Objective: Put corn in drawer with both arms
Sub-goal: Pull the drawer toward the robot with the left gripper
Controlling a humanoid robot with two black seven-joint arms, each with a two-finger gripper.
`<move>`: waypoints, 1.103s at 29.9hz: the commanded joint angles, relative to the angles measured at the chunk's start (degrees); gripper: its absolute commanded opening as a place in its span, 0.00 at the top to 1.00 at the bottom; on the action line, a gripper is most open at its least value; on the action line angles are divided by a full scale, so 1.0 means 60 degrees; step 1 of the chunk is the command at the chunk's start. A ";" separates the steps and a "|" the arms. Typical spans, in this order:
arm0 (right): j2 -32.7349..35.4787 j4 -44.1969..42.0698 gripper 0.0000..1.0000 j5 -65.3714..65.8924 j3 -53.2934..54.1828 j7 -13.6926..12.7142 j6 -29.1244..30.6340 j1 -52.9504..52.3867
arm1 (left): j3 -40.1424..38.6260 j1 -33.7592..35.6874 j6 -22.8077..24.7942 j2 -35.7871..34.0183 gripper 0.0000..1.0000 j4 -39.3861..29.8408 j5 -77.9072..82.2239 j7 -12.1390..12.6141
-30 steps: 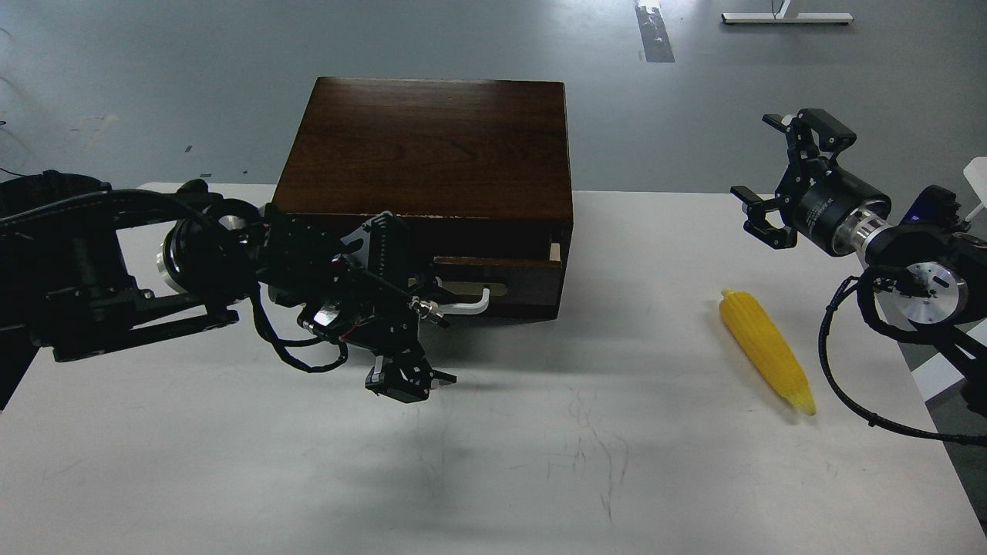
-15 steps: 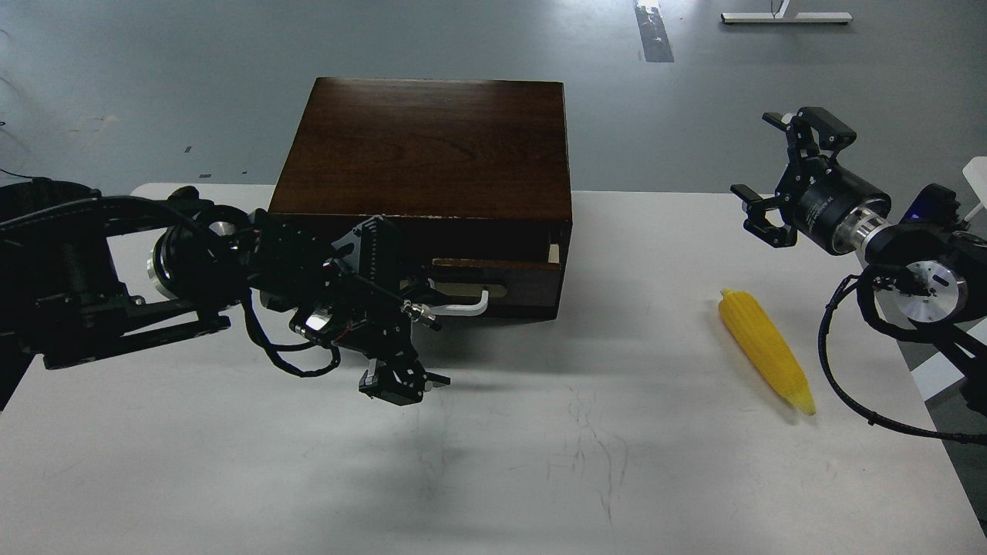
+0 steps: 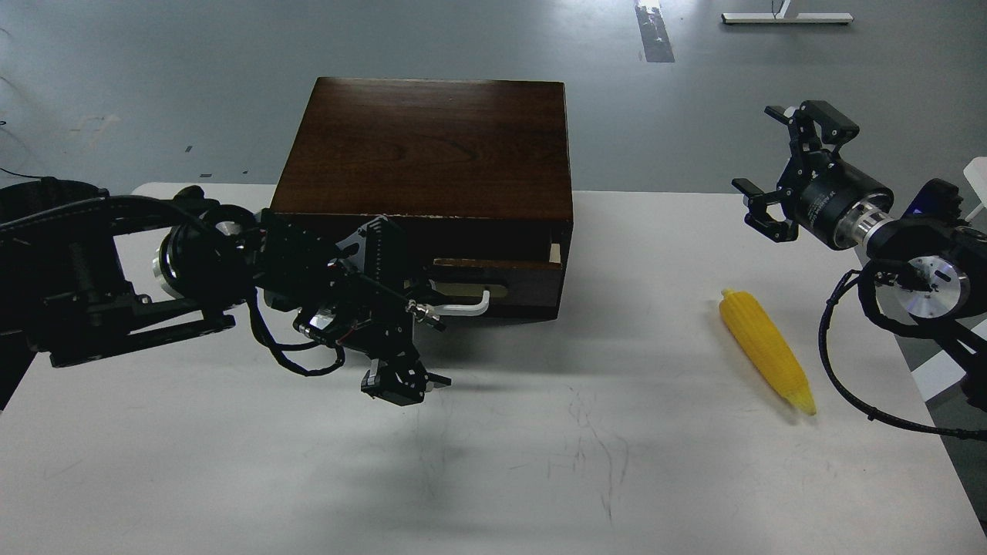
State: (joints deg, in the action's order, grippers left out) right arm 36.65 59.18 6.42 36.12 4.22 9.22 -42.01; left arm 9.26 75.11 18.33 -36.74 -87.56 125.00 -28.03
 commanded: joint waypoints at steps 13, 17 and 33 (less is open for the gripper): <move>0.0015 -0.0019 0.00 0.0000 0.0015 -0.0014 0.0001 -0.0015 | 0.0010 -0.0067 0.0431 -0.0131 0.01 -0.0713 0.0001 0.0005; 0.0015 -0.0063 0.00 0.0000 0.0015 -0.0014 0.0001 -0.0015 | 0.0010 -0.0066 0.0431 -0.0351 0.01 -0.1006 0.0001 0.0005; 0.0000 -0.0165 0.00 0.0000 0.0015 -0.0014 0.0001 -0.0015 | 0.0025 -0.0447 0.0475 -0.0922 0.01 -0.1724 0.0001 0.0005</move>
State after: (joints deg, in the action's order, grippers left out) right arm 36.66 58.23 6.42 36.22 4.14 9.23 -42.10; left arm 9.34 72.89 21.05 -41.57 -97.02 125.01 -27.99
